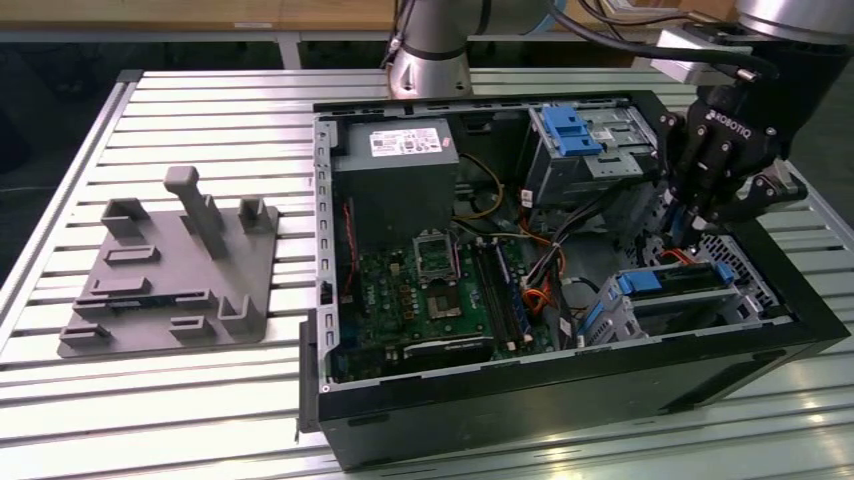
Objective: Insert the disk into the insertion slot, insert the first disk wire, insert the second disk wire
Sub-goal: 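Insert the second disk wire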
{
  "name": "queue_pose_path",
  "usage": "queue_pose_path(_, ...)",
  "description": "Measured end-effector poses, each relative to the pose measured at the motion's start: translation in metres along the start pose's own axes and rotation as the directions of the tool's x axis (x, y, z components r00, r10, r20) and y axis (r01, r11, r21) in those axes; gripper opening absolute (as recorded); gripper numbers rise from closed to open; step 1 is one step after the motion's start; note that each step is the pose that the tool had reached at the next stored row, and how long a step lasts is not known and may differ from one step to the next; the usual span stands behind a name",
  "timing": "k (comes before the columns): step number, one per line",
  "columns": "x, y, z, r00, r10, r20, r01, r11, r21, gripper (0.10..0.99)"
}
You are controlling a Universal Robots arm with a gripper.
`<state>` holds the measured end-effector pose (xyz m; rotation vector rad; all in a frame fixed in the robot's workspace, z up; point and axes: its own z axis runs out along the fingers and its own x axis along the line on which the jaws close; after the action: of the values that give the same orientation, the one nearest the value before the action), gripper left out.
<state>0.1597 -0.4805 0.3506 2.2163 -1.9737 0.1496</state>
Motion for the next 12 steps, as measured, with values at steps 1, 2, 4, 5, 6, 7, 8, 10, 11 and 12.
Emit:
queue_pose_path(1, -0.0001, 0.0002, 0.0006, 1.0000, 0.000, 0.0004, 0.000, 1.0000, 0.000, 0.275)
queue_pose_path(2, -0.0002, 0.0004, 0.0011, 1.0000, 0.000, 0.0002, 0.000, 1.0000, 0.000, 0.275)
queue_pose_path(4, -0.0005, 0.0009, 0.0023, 1.0000, 0.000, 0.0001, 0.000, 1.0000, 0.000, 0.275)
queue_pose_path(5, -0.0006, 0.0010, 0.0028, 1.0000, 0.000, 0.0001, 0.000, 1.0000, 0.000, 0.275)
queue_pose_path(6, -0.0007, 0.0011, 0.0032, 1.0000, -0.001, 0.0001, 0.001, 1.0000, 0.000, 0.275)
queue_pose_path(7, -0.0008, 0.0012, 0.0035, 1.0000, -0.001, 0.0001, 0.001, 1.0000, 0.000, 0.275)
queue_pose_path(8, -0.0008, 0.0013, 0.0038, 1.0000, 0.000, 0.0001, 0.000, 1.0000, 0.000, 0.275)
queue_pose_path(10, -0.0009, 0.0014, 0.0042, 1.0000, -0.001, 0.0002, 0.001, 1.0000, 0.000, 0.275)
queue_pose_path(11, -0.0010, 0.0014, 0.0045, 1.0000, -0.001, 0.0003, 0.001, 1.0000, 0.000, 0.275)
queue_pose_path(12, -0.0010, 0.0013, 0.0047, 1.0000, -0.001, 0.0003, 0.001, 1.0000, 0.000, 0.275)
